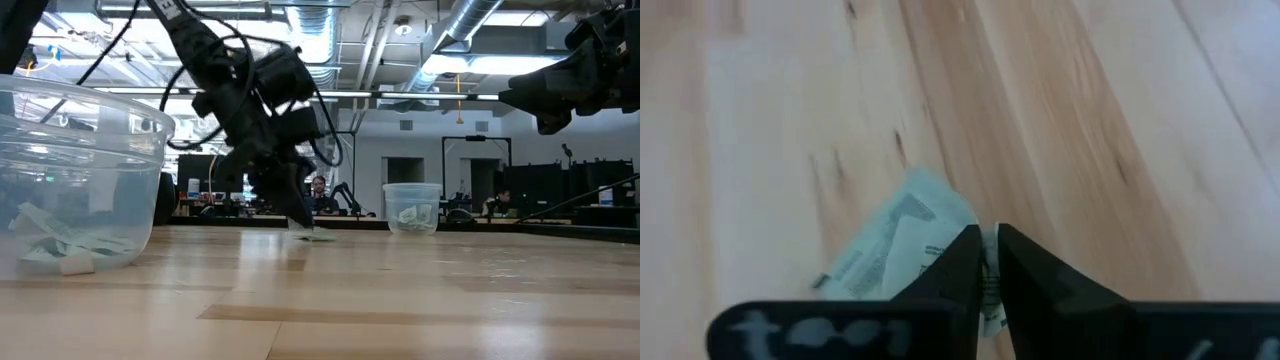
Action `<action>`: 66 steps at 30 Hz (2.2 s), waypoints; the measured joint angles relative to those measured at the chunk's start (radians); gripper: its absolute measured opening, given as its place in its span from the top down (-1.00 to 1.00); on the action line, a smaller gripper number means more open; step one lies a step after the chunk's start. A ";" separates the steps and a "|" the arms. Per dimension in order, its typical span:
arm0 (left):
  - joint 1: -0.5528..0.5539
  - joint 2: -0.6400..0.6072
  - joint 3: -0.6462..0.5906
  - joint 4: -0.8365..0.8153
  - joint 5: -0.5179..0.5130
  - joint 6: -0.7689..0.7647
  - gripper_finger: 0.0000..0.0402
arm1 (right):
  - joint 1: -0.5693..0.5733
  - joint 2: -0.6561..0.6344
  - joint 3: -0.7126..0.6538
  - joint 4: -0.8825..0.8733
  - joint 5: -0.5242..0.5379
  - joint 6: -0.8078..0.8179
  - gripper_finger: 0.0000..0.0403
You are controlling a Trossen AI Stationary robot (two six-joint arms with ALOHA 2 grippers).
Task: Pick and place Stevia / Truvia into bins
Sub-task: Put the stevia packet into the bottom container
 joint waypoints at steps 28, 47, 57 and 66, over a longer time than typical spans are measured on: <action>-0.538 -0.605 0.002 -0.400 -0.193 -0.356 0.90 | 0.000 0.000 0.000 -0.001 0.000 0.000 0.21; -0.660 -0.452 0.001 -0.359 -0.045 -0.407 0.85 | 0.000 0.000 0.000 -0.001 0.000 0.000 0.21; -0.651 -0.453 0.002 -0.347 -0.052 -0.394 0.49 | 0.000 0.000 0.000 -0.002 0.000 0.000 0.21; -0.649 -0.453 0.002 -0.364 -0.053 -0.384 0.37 | 0.000 0.000 0.000 -0.002 0.000 0.000 0.21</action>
